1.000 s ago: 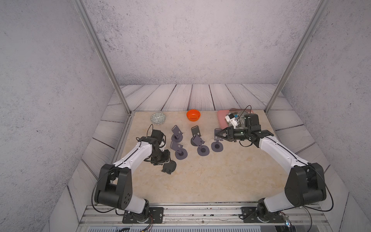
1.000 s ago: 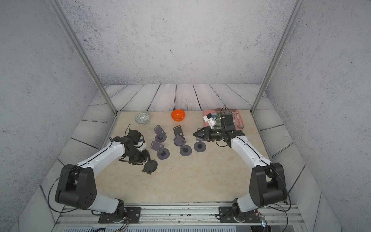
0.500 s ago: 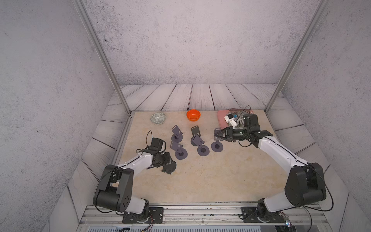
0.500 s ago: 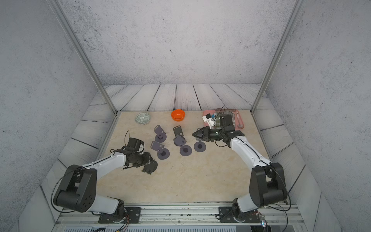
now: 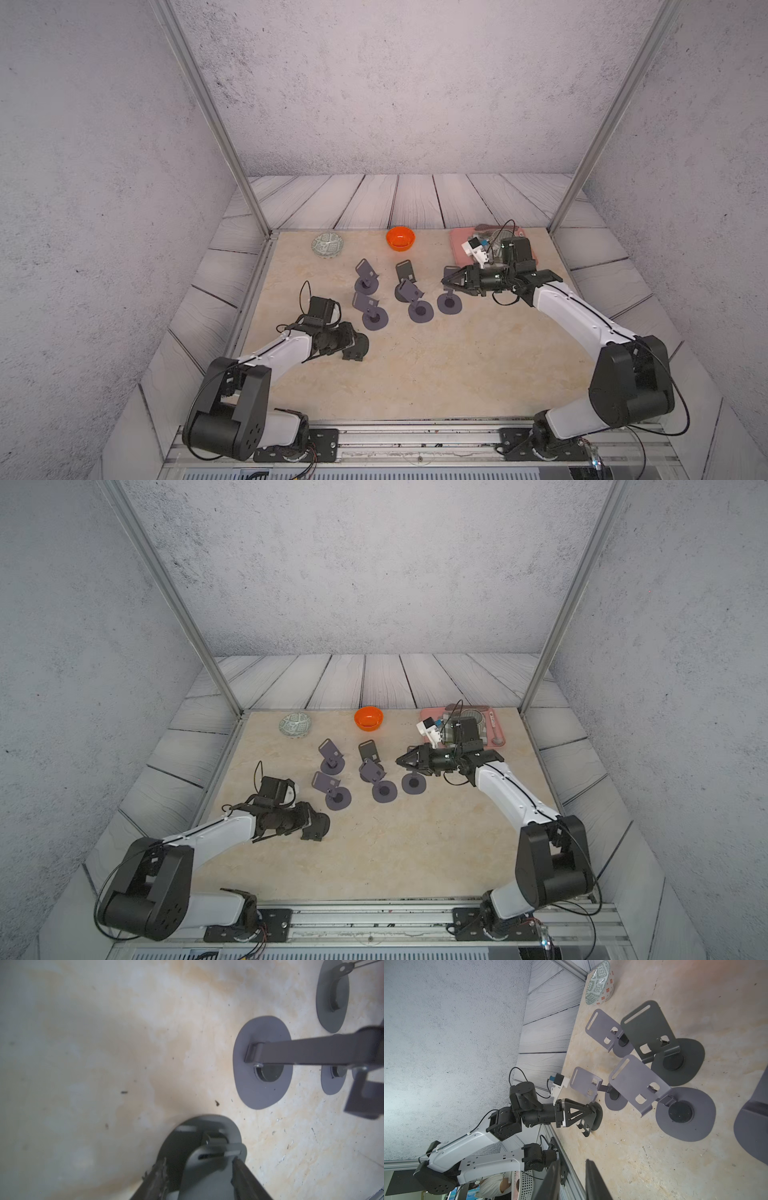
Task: Open the phone stand
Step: Pick up the phone stand at the center of the board.
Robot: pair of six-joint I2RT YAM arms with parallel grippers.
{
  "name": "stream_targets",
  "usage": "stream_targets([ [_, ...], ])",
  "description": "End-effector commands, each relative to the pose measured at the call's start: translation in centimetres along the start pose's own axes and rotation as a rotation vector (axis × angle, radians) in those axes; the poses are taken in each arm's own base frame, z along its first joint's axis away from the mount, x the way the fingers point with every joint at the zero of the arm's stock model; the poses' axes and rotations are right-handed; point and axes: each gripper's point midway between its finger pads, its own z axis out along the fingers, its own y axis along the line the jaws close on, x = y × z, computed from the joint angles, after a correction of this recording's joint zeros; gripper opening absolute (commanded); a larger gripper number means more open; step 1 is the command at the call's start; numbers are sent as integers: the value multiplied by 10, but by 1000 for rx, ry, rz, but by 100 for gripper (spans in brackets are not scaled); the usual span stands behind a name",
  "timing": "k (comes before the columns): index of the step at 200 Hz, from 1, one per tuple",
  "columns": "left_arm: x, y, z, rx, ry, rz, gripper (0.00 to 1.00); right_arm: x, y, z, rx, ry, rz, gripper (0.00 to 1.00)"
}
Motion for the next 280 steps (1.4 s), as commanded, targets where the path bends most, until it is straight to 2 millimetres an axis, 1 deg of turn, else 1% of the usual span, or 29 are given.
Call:
stream_targets([
  [1, 15, -3, -8, -2, 19, -43, 53, 3, -8, 5, 14, 16, 7, 25],
  [19, 20, -9, -14, -4, 16, -63, 53, 4, -10, 7, 17, 20, 11, 26],
  [33, 25, -17, -15, 10, 33, -57, 53, 4, -11, 8, 20, 23, 11, 25],
  [46, 31, -27, -13, 40, 62, -42, 52, 4, -13, 9, 24, 24, 15, 26],
  [65, 39, -32, -8, 58, 103, -44, 52, 5, -15, 9, 29, 28, 18, 26],
  [99, 43, -43, -4, 99, 133, -37, 51, 6, -18, 10, 37, 29, 23, 26],
  [117, 41, -37, -11, 60, 106, -36, 51, 6, -18, 10, 36, 32, 22, 26],
  [131, 35, -30, -19, 27, 49, -44, 51, 6, -19, 10, 38, 31, 23, 26],
  [146, 34, -25, -22, 17, 15, -60, 52, 6, -19, 11, 37, 34, 24, 26],
  [166, 33, -24, -21, 30, -13, -66, 54, 6, -20, 12, 38, 38, 28, 26],
  [194, 26, -24, -19, 48, -64, -63, 55, 8, -20, 14, 41, 45, 29, 26],
  [211, 24, -25, -16, 57, -69, -51, 55, 7, -21, 14, 44, 46, 30, 26],
  [252, 17, -36, -12, 119, -81, -21, 55, 8, -21, 15, 49, 55, 31, 26],
  [280, 16, -33, -8, 106, -73, -11, 55, 8, -22, 16, 51, 57, 33, 26],
])
